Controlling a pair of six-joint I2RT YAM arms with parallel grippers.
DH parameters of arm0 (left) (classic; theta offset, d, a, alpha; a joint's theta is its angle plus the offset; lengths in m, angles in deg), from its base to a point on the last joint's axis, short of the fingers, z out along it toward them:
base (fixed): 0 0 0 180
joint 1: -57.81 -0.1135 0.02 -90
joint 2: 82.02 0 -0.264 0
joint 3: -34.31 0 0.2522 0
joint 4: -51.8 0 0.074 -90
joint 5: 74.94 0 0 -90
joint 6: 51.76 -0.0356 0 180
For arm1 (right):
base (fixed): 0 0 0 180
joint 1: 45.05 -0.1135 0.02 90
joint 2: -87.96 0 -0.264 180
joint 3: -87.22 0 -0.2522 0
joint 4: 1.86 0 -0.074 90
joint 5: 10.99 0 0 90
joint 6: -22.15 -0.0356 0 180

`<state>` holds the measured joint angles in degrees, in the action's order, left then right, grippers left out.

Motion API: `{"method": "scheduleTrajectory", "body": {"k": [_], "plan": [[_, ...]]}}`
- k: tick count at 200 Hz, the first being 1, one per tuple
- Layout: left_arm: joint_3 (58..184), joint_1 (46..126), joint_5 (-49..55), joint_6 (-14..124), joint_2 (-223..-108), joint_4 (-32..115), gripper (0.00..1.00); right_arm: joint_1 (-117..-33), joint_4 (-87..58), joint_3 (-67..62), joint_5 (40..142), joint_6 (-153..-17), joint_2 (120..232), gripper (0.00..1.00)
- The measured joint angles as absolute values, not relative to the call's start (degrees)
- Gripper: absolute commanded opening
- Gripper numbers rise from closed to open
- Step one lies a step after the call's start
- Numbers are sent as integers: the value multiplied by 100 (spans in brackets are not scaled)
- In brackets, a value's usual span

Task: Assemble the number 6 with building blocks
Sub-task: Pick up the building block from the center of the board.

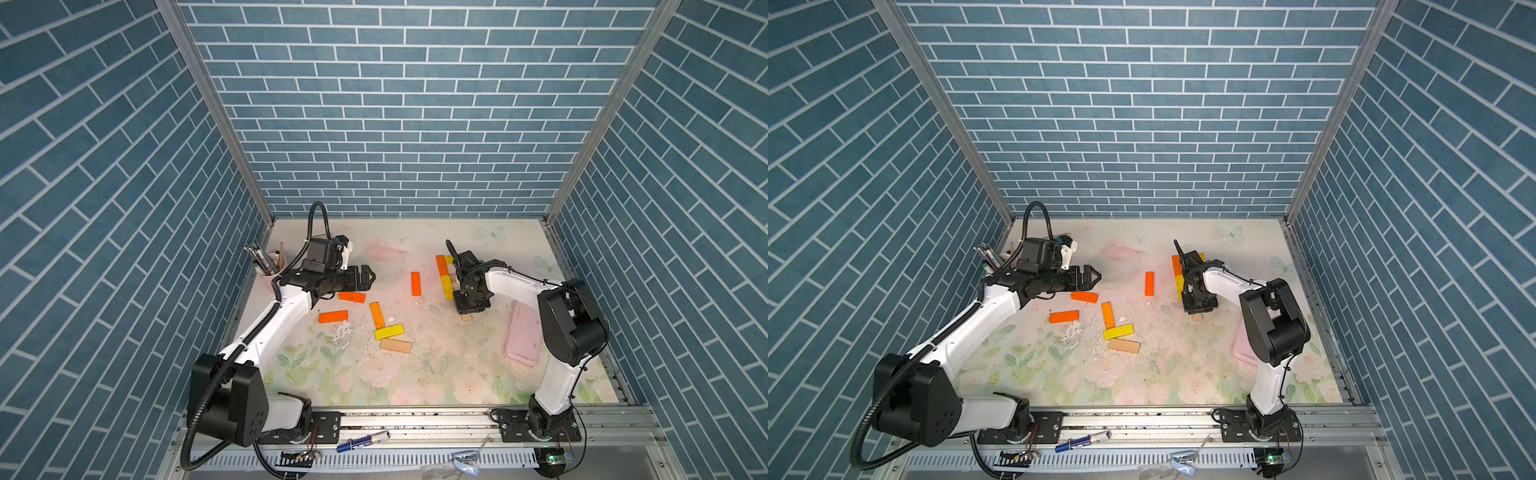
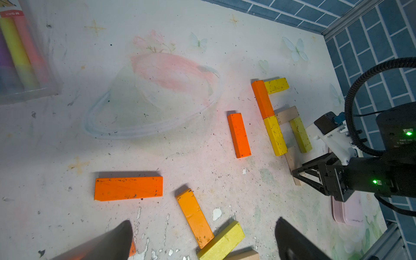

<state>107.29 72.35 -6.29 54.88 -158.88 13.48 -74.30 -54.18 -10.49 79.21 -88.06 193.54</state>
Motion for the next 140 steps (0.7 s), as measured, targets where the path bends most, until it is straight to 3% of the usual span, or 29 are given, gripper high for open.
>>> {"method": "scheduleTrajectory", "body": {"k": [51,140], "plan": [[10729,7235,-609,5611,-15700,1348,99,-7662,-5191,-1422,7919,-9844,18772,30],[10729,7235,-493,5864,-15468,1348,99,-8095,-4874,-2279,7567,-12843,18106,29]]}}
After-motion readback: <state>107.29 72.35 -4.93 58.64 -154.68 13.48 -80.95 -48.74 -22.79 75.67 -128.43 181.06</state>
